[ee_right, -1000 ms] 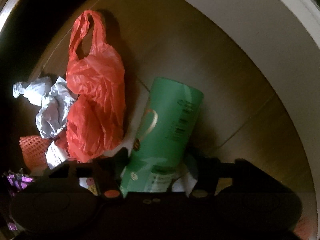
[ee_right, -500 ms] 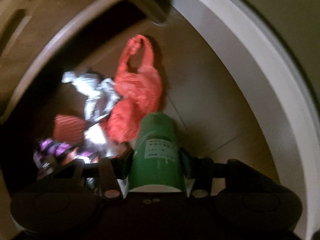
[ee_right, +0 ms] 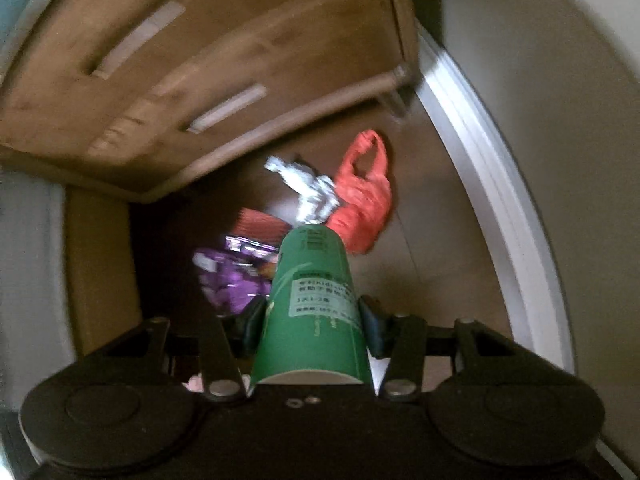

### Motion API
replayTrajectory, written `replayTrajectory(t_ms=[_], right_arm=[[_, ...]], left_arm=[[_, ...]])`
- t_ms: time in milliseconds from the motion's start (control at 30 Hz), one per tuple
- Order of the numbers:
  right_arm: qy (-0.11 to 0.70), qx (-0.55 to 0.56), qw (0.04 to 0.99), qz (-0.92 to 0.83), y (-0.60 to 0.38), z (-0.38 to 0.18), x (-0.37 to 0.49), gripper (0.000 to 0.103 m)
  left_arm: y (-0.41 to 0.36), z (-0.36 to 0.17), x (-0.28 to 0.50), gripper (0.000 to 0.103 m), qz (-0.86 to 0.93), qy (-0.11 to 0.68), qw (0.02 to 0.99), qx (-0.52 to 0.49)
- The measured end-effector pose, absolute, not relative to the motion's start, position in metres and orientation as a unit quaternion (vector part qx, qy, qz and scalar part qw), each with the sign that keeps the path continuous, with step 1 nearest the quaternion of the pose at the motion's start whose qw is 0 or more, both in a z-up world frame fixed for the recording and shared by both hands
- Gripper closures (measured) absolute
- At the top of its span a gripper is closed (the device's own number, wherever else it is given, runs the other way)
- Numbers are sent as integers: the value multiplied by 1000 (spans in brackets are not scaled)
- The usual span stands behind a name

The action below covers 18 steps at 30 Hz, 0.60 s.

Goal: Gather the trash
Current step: 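Lift sponge and can with both tools up over the teal wastebasket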

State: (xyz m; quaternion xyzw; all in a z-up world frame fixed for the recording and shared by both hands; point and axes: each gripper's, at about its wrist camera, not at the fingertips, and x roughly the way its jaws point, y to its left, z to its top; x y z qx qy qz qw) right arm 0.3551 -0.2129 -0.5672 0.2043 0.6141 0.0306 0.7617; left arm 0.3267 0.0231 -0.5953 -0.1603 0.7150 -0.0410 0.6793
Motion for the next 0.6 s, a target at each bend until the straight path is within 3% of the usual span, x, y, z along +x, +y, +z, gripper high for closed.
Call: replayTrajectory(t_ms=[600], right_arm=[[493, 148, 847, 137, -160, -244, 391, 54]], left_arm=[[72, -269, 407, 73, -71, 559, 815, -137]])
